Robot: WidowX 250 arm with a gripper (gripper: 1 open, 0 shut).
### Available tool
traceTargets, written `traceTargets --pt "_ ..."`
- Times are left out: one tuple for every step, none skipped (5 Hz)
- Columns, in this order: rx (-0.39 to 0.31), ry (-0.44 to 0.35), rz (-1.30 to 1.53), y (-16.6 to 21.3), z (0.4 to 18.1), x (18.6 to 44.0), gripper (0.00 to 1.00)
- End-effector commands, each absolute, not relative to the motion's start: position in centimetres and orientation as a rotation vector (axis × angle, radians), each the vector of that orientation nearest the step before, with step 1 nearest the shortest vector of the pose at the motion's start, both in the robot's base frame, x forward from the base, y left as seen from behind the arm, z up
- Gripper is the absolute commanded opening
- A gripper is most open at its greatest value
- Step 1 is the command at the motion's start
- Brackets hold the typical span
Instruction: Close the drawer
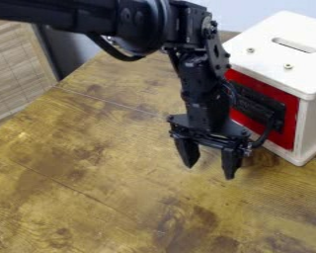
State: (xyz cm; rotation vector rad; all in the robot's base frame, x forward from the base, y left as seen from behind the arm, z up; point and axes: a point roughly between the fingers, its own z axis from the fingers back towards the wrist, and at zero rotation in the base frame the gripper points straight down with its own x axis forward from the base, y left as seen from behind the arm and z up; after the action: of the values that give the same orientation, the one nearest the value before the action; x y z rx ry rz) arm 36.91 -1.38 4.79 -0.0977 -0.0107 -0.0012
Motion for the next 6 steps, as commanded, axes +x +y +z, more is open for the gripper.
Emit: traceTargets --pt "-0.091 -0.091 -0.008 -1.22 7.45 37.68 1.0" --pt "-0.088 -0.089 -0.014 -1.32 7.29 37.72 1.0" --pt "-0.087 -0.087 -0.021 -1.45 7.17 37.73 1.0" --pt "-0.086 -0.084 -0.028 -1.61 7.07 37.7 1.0" --pt "-0.084 -0.081 -0.034 -1.77 6.96 37.67 1.0" --pt "-0.084 -0.077 -0.04 -1.96 6.85 37.64 1.0"
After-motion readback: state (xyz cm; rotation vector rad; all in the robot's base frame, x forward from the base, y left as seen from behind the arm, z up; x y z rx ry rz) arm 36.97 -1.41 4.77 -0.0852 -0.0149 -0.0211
